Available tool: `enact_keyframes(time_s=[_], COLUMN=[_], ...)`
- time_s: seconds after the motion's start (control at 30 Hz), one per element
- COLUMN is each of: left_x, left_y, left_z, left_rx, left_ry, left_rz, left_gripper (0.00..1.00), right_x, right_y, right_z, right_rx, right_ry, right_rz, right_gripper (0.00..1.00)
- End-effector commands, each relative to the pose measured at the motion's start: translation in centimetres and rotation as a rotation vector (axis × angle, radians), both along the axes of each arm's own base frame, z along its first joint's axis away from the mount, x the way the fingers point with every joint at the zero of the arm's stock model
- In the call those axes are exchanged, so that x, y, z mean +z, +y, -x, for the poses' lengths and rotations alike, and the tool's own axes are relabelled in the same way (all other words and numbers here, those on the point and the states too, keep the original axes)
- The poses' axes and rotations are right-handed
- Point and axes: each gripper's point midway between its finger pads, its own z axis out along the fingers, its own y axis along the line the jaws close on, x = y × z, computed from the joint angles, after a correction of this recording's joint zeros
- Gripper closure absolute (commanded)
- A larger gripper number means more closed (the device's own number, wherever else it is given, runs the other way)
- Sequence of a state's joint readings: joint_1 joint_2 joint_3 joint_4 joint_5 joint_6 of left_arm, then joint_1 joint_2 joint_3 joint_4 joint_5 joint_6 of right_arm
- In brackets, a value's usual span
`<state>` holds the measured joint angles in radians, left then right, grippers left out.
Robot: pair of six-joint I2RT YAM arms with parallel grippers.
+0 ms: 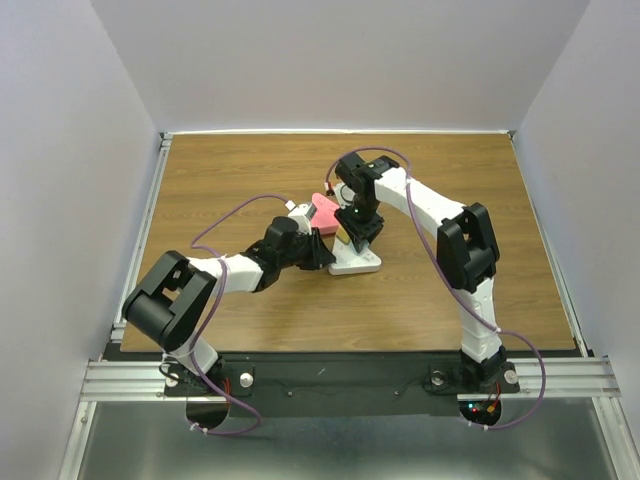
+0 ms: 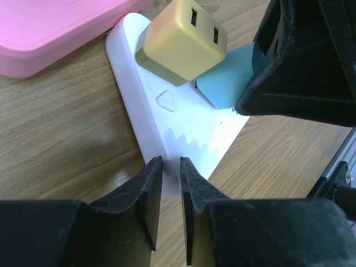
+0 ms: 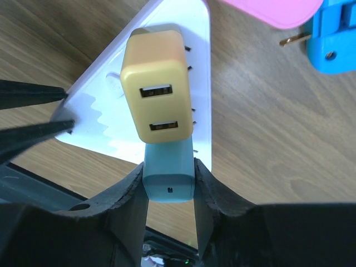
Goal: Insert the plug
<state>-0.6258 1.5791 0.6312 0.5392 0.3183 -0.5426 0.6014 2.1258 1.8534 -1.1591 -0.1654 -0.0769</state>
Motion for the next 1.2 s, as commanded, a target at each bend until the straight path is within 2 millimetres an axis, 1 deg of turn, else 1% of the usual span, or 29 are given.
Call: enact_keyframes(time_s=[0.0,0.13,0.2,0.23,0.27,0.3,0.37,0.47,0.5,0.6,0.63,0.7,0.8,0.9,1.0,1.03,1.13,1.17], left_x=[-1.9,-2.3,-2.5,-2.6,-2.7,-2.7,-3.0,-3.1,-3.2,-3.1,-3.3,-3.3,-3.4,-3.4,-3.4,-3.4,-3.5,-3.6], left_y=[-0.8,-0.9,-0.8,-0.9,-0.9,-1.0,-1.0,-1.1,-1.1,-1.2,-1.2,-1.2,-1.1,-1.0,-0.8,-0.8,-0.6,-0.6], left_z=[2.3,2.1,2.1,2.1,2.1,2.1,2.2,2.3,2.3,2.3,2.4,2.4,2.4,2.5,2.6,2.5,2.7,2.7], left_rx=[-0.100,-0.093,-0.094,-0.095,-0.096,-0.098,-0.106,-0.111,-0.112,-0.115,-0.114,-0.115,-0.112,-0.110,-0.103,-0.101,-0.096,-0.091], left_ry=[0.080,0.092,0.101,0.104,0.109,0.108,0.119,0.123,0.125,0.127,0.133,0.137,0.135,0.137,0.140,0.138,0.147,0.147], left_rz=[-0.033,-0.043,-0.049,-0.051,-0.053,-0.053,-0.054,-0.053,-0.053,-0.053,-0.056,-0.056,-0.060,-0.061,-0.062,-0.062,-0.066,-0.069], left_gripper=[0.61,0.47,0.44,0.44,0.44,0.44,0.47,0.54,0.56,0.60,0.64,0.68,0.70,0.71,0.72,0.73,0.73,0.73], right_x=[-0.9,-0.9,-0.7,-0.7,-0.7,-0.8,-0.9,-0.9,-0.8,-0.1,0.3,0.5,1.0,1.3,1.3,0.9,1.1,0.7], right_y=[4.6,4.9,5.2,5.3,5.3,5.2,5.1,5.0,5.0,5.6,5.8,6.1,6.5,6.8,6.4,6.2,5.5,5.2], right_z=[-4.2,-4.2,-4.1,-4.0,-4.0,-4.0,-4.1,-4.2,-4.5,-5.1,-5.1,-5.3,-5.6,-5.8,-5.8,-5.7,-5.7,-5.3], right_rx=[0.057,0.072,0.081,0.085,0.086,0.090,0.093,0.096,0.090,0.083,0.084,0.083,0.084,0.086,0.082,0.079,0.072,0.073], right_ry=[-0.131,-0.133,-0.132,-0.130,-0.130,-0.133,-0.141,-0.150,-0.164,-0.192,-0.201,-0.212,-0.234,-0.250,-0.263,-0.259,-0.278,-0.268], right_rz=[-0.148,-0.154,-0.168,-0.171,-0.170,-0.163,-0.156,-0.152,-0.155,-0.181,-0.191,-0.210,-0.237,-0.254,-0.241,-0.230,-0.209,-0.199], right_gripper=[0.98,0.94,0.91,0.87,0.85,0.83,0.81,0.76,0.72,0.66,0.62,0.58,0.56,0.52,0.51,0.50,0.51,0.51])
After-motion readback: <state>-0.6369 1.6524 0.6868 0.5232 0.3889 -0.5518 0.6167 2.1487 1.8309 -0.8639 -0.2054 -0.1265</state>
